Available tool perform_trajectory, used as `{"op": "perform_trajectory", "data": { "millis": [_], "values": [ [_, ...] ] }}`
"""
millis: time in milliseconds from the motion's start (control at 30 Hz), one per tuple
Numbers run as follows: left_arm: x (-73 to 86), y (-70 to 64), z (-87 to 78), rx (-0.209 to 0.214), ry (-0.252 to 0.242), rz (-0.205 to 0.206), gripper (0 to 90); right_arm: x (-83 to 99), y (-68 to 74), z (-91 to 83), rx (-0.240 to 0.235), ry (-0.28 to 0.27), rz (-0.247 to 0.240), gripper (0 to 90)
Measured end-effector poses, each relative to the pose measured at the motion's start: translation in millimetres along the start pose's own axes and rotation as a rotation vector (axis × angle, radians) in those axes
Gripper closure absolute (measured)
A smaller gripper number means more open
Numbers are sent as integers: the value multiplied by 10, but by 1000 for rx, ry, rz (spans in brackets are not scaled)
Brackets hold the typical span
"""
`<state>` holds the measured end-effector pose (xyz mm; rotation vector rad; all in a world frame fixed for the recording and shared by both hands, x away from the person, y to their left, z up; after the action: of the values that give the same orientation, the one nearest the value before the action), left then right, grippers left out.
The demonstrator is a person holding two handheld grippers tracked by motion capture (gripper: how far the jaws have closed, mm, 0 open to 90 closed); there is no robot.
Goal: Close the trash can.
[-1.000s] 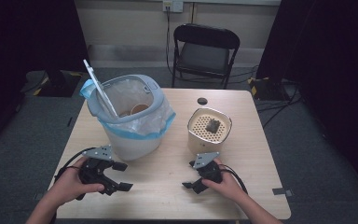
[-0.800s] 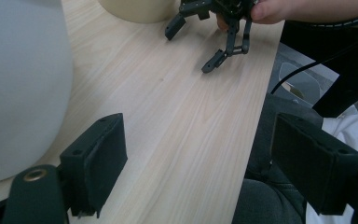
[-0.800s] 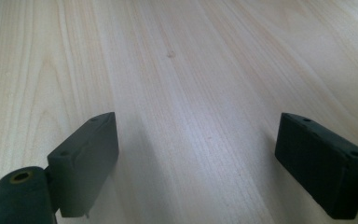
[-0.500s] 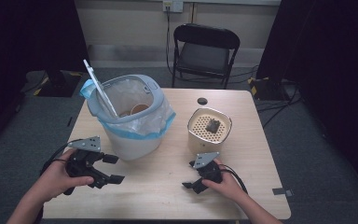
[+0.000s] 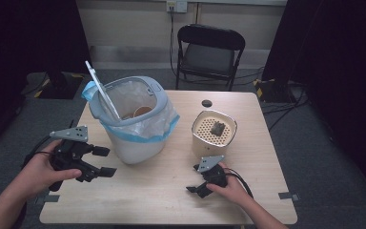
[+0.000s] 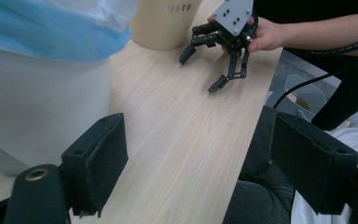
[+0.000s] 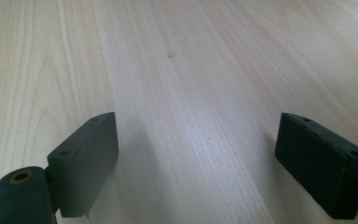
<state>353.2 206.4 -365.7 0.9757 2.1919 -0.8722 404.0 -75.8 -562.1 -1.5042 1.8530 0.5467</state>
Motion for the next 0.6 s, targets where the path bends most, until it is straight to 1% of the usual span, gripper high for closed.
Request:
{"op": "perform_trajectory", "data": {
  "millis": [67, 133, 233, 300, 333, 367, 400, 433, 500, 600],
  "values": [
    [-47, 0, -47, -5, -9, -1, 186, 0, -1, 0, 1, 0, 0, 128],
    [-106, -2, -99, -11, -19, 7, 187, 0, 2, 1, -1, -1, 2, 127],
    [-188, -8, -163, -9, -39, 11, 187, -1, 0, 1, 1, -2, 0, 127],
    [-235, 14, -202, -20, -48, 10, 187, -1, 0, 1, 1, -2, 0, 127],
    [-253, 21, -212, -17, -53, 1, 186, -1, 0, 1, 1, -2, 0, 127],
    [-264, 42, -231, -31, -42, 9, 187, -1, 0, 1, 1, -2, 0, 127],
    [-275, 49, -237, -36, -41, 10, 186, -1, 0, 1, 1, -2, 0, 127],
    [-284, 47, -238, -34, -44, 3, 186, -1, 0, 1, 1, -2, 0, 127],
    [-300, 57, -260, -43, -29, 6, 187, -1, 0, 1, 1, -2, 0, 127],
    [-351, 75, -288, -53, -27, 10, 186, -1, -1, 1, 1, -2, 0, 127]
  ]
}}
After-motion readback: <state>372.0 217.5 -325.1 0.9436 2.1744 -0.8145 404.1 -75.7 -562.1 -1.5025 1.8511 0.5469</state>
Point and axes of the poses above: each handheld gripper's, and its own axes: z roughly forward along the jaws, x roughly out of its underside, y roughly to its left, the point moved 9 cm from there along z, roughly forward along the jaws, and after that the axes turned 7 degrees about -z, right-handed, at the moved point
